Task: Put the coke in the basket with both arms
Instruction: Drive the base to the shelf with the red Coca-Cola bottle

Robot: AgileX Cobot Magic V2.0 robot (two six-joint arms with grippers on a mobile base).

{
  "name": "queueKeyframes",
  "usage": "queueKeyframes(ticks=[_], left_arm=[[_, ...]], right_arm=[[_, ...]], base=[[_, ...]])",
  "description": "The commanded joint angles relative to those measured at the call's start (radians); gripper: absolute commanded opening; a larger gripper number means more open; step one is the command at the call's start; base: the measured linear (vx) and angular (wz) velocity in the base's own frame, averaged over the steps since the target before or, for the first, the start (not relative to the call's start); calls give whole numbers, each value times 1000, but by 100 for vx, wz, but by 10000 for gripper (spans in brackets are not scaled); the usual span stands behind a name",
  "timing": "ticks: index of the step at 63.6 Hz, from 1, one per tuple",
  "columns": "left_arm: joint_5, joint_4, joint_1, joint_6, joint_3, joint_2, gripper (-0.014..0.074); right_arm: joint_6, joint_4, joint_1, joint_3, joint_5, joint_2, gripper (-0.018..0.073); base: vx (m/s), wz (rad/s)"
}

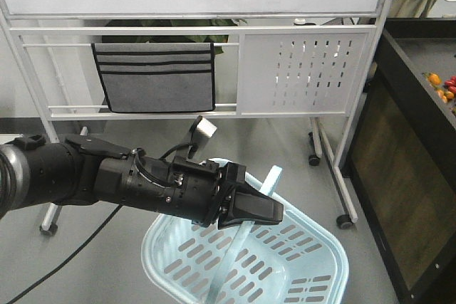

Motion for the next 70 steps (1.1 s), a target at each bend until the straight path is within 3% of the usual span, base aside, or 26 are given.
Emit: queueKeyframes(ticks=[1,27,70], left_arm=[[62,-114,-3,6,-23,-50,-6],[62,-114,-3,6,-23,-50,-6],[62,-114,-3,6,-23,-50,-6]], right_arm=[[-9,-4,-4,8,-70,-13,-10],[-9,-4,-4,8,-70,-13,-10],[-9,-4,-4,8,-70,-13,-10]], base=[[18,3],[18,14],[18,37]])
